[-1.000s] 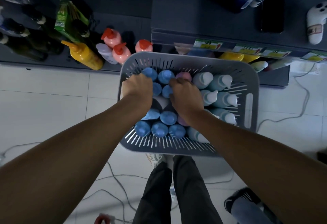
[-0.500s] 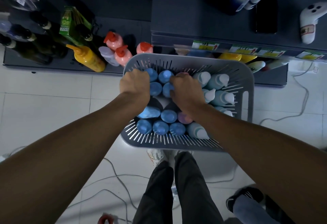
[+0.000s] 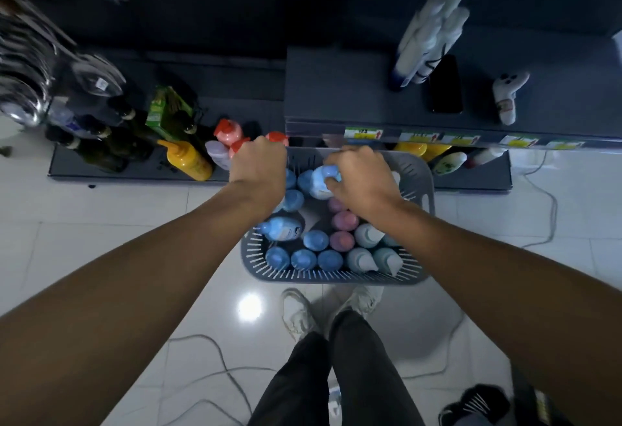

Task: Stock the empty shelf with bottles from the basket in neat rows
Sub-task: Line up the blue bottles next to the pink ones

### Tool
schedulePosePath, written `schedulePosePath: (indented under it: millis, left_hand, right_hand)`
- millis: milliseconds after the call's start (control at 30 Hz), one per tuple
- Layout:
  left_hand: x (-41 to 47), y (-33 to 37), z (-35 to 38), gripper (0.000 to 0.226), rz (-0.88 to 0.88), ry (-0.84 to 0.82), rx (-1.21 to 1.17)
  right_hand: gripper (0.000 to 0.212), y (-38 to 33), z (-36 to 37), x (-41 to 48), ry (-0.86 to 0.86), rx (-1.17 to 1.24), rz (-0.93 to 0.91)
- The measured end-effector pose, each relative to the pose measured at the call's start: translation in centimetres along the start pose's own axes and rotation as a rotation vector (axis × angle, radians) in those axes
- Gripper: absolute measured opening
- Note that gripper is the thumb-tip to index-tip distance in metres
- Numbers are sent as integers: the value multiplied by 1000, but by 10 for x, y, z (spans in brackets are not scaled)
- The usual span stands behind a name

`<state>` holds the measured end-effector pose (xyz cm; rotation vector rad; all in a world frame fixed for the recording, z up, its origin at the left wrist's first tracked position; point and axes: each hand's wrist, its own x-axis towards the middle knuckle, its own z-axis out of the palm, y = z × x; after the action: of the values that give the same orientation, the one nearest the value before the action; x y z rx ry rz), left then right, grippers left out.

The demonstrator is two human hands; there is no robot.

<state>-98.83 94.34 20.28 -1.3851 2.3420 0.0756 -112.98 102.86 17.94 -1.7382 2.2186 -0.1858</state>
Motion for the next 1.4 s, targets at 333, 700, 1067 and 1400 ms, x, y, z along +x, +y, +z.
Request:
schedulePosePath:
  millis: [333, 700, 1067, 1400]
  left_hand:
    - [-48, -2, -124, 24, 81, 148, -152]
    - [-87, 27, -245, 23, 276, 234, -199]
    - [-116, 59, -337, 30, 444, 361, -126]
    - [-96, 113, -396, 14, 601, 374, -160]
  right_hand:
    - [21, -1, -118, -31, 124, -15, -77]
    - [25, 15, -243, -61, 227, -4, -136]
    - [20, 40, -355, -87, 266, -42, -8]
    - [14, 89, -435, -74, 330, -15, -28]
